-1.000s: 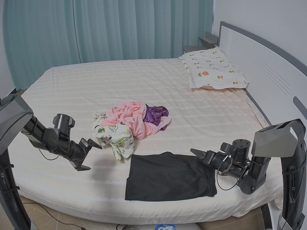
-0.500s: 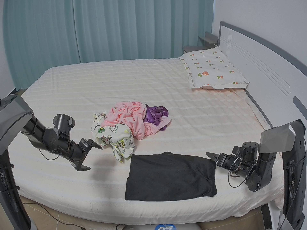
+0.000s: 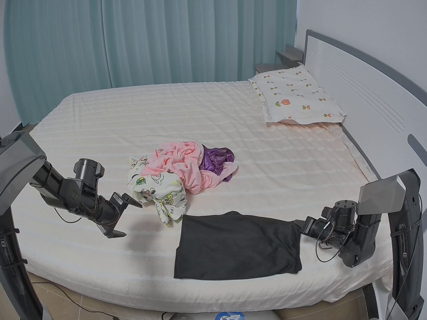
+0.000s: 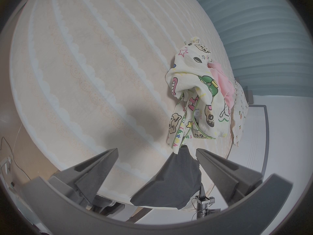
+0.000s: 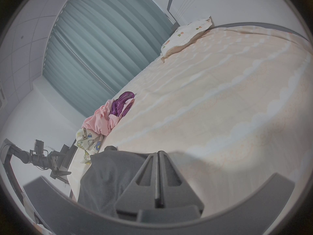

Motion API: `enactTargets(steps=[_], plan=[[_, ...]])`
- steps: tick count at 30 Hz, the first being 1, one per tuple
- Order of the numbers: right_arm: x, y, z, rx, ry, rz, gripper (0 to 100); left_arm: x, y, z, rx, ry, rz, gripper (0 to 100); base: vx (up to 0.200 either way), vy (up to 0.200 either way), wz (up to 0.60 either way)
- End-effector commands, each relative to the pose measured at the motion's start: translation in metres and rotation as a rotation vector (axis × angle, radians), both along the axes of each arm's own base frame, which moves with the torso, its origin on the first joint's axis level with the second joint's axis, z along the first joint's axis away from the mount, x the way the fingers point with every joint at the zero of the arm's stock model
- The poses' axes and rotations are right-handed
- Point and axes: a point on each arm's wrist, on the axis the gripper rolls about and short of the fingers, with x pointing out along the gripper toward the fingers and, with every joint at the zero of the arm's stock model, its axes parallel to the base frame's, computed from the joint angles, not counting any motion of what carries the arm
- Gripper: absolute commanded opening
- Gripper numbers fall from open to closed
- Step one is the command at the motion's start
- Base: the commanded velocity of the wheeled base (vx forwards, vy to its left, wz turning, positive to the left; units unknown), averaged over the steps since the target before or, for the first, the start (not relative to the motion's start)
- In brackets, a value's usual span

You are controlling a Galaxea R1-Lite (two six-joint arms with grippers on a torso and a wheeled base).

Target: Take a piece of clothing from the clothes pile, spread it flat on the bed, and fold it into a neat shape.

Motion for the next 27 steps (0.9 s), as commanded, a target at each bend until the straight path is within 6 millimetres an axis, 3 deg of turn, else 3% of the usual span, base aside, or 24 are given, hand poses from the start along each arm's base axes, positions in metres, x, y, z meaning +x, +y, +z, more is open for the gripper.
enactTargets(steps=[1, 14, 15, 22, 27], plan=[[0.004, -0.005, 0.002, 0.003, -0.014, -0.019, 0, 0.0, 0.0, 0.0, 0.0, 0.0, 0.0, 100, 0.0, 0.0, 0.0], [0.013, -0.013, 0.003, 0.005, -0.043, -0.053, 0, 0.0, 0.0, 0.0, 0.0, 0.0, 0.0, 100, 0.0, 0.0, 0.0], [0.013, -0.013, 0.003, 0.005, -0.04, -0.053, 100, 0.0, 0.0, 0.0, 0.0, -0.001, -0.001, 100, 0.0, 0.0, 0.0], [0.01, -0.014, 0.001, 0.002, -0.025, -0.056, 100, 0.0, 0.0, 0.0, 0.0, 0.0, 0.0, 100, 0.0, 0.0, 0.0], [0.001, -0.02, 0.023, 0.009, -0.057, -0.069, 100, -0.001, 0.0, 0.0, -0.002, 0.001, -0.001, 100, 0.0, 0.0, 0.0]])
